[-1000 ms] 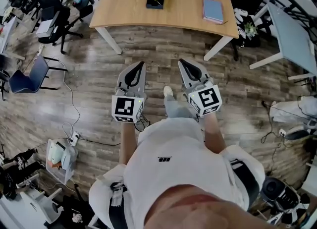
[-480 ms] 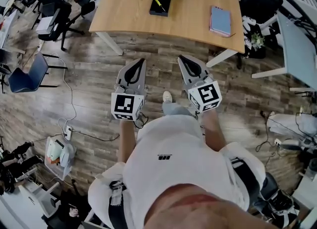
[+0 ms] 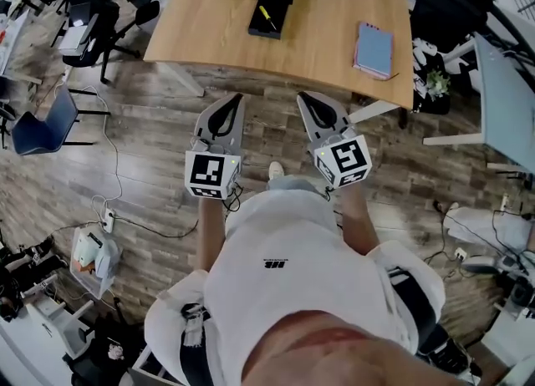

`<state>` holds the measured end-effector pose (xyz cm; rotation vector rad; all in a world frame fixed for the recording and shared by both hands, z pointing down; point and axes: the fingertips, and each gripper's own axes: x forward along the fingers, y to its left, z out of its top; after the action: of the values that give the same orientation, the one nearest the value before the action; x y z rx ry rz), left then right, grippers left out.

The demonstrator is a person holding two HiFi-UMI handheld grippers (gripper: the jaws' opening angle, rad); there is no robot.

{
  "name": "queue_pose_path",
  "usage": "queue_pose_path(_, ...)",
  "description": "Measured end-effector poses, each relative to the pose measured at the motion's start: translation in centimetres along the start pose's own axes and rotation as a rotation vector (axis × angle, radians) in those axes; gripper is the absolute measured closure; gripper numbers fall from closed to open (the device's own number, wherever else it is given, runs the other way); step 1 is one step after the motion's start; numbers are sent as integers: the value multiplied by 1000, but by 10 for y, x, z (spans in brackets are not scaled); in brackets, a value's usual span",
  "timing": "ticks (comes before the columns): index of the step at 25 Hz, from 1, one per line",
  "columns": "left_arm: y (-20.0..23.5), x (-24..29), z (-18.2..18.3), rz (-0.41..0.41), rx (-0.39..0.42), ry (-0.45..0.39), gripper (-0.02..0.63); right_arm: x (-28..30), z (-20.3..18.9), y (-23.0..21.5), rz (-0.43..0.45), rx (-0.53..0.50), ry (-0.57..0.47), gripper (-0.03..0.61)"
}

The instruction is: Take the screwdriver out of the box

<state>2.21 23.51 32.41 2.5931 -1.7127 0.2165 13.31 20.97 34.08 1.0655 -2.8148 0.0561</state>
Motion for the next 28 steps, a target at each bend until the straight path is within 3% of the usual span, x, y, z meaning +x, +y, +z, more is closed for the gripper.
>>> queue_pose_path(10,29,33,0,40,-30,4,603,44,3,-25,38,7,-5,583)
queue_pose_path(28,84,105,1,19,1,-19,603,122,6,-65,36,-10,-16,583)
